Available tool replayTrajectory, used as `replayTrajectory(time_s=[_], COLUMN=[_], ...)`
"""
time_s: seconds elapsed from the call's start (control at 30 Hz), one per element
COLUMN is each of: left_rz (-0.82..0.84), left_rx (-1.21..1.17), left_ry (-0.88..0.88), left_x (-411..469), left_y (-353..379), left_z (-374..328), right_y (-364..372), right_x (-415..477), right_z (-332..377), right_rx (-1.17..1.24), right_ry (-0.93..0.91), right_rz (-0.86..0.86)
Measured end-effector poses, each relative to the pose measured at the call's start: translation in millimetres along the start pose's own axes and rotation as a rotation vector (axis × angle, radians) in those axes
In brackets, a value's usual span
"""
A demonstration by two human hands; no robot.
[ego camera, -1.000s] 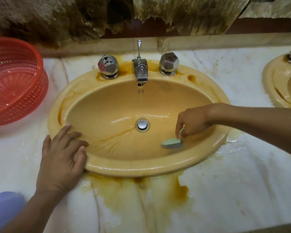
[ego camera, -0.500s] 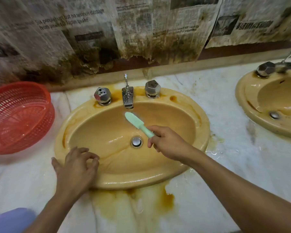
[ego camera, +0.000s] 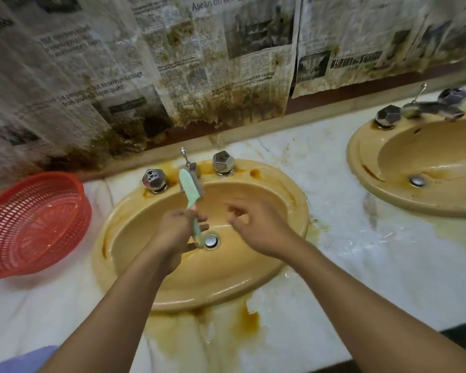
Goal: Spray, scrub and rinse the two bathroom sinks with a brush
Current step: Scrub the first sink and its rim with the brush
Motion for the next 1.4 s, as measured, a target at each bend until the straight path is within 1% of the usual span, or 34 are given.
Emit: replayTrajectory(time_s=[0.07, 0.1, 0.17, 0.2, 0.23, 0.3, 0.33, 0.4, 0.47, 0.53, 0.67, 0.73, 0.8, 0.83, 0.87, 0.93, 1.0, 1.03, 1.1, 1.17, 1.2, 1.23, 1.3, 1.33, 1.4], left_rz=[-0.027, -0.037, -0.057, -0.062, -0.053, 0.0, 0.036, 0.131, 0.249, 0.332, 0.308, 0.384, 0.453, 0.447, 0.403, 0.231, 0.105, 0.102, 0.192, 0.249, 0.23, 0.168, 0.038, 0.025, 0.114], left_rx=[0.097, 0.195, 0.54, 0.722, 0.865, 1.1, 1.229, 1.464, 1.601, 1.622, 1.514, 1.453, 1.44, 1.462, 1.498, 1.538, 1.43, 1.383, 1.354, 1.407, 1.462, 1.504, 1.493, 1.459, 1.46], left_ry=[0.033, 0.059, 0.136, 0.174, 0.203, 0.234, 0.252, 0.268, 0.253, 0.218, 0.191, 0.183, 0.149, 0.138, 0.132, 0.127, 0.14, 0.156, 0.195, 0.215, 0.216, 0.215, 0.185, 0.179, 0.2], left_x=[3.5, 5.8, 14.2, 19.6, 24.8, 35.2, 41.6, 56.2, 69.0, 79.3, 94.6, 90.5, 82.5, 81.6, 84.0, 96.4, 107.0, 109.2, 105.8, 101.1, 101.9, 108.2, 119.8, 122.5, 122.3], left_y=[-4.8, -8.8, -17.8, -21.1, -23.3, -25.1, -24.7, -22.9, -19.7, -16.7, -13.1, -11.3, -19.2, -27.5, -37.2, -51.9, -48.6, -38.8, -16.4, -10.2, -14.3, -22.8, -38.9, -40.3, -30.5], left_z=[9.7, 14.8, 25.2, 31.6, 38.2, 51.3, 57.9, 74.0, 90.8, 104.2, 106.5, 110.0, 116.2, 118.4, 119.7, 116.5, 112.5, 112.7, 118.3, 123.8, 123.9, 120.8, 114.4, 114.6, 118.7], right_y=[-43.9, -67.0, -108.3, -123.1, -131.3, -129.6, -124.2, -114.8, -112.2, -113.8, -114.1, -114.5, -114.8, -114.5, -114.0, -113.6, -113.6, -113.8, -114.1, -113.5, -113.8, -114.5, -113.5, -113.5, -113.9], right_x=[-6.4, -9.3, -11.7, -11.8, -12.6, -18.0, -21.0, -24.2, -21.0, -17.8, -15.9, -15.9, -15.7, -15.9, -15.9, -14.8, -14.0, -13.6, -14.6, -12.8, -14.6, -14.1, -13.1, -12.9, -12.4], right_z=[-30.1, -47.9, -90.6, -114.9, -139.5, -182.3, -197.0, -207.7, -207.4, -210.3, -211.9, -211.5, -212.4, -212.6, -212.6, -212.6, -212.4, -213.0, -213.8, -214.2, -214.4, -214.0, -213.1, -212.7, -212.2], right_rx=[-0.042, -0.084, -0.209, -0.286, -0.37, -0.533, -0.608, -0.728, -0.761, -0.766, -0.791, -0.797, -0.812, -0.819, -0.828, -0.835, -0.835, -0.835, -0.838, -0.844, -0.847, -0.848, -0.851, -0.854, -0.854], right_ry=[0.024, 0.032, 0.087, 0.145, 0.226, 0.373, 0.384, 0.342, 0.326, 0.323, 0.308, 0.304, 0.31, 0.312, 0.316, 0.323, 0.325, 0.325, 0.325, 0.319, 0.324, 0.325, 0.32, 0.32, 0.319], right_rz=[-0.185, -0.286, -0.443, -0.468, -0.446, -0.331, -0.295, -0.282, -0.271, -0.273, -0.279, -0.281, -0.284, -0.288, -0.293, -0.295, -0.285, -0.286, -0.297, -0.301, -0.305, -0.308, -0.303, -0.303, -0.304])
Point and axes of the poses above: each hand's wrist, its own x-axis towards the middle knuckle, its own y-axis out of the palm, z = x × y, the point moved 6 cm from there along x, towards the middle knuckle, and after that the axes turned 6 degrees about x, right-handed, at the moved point
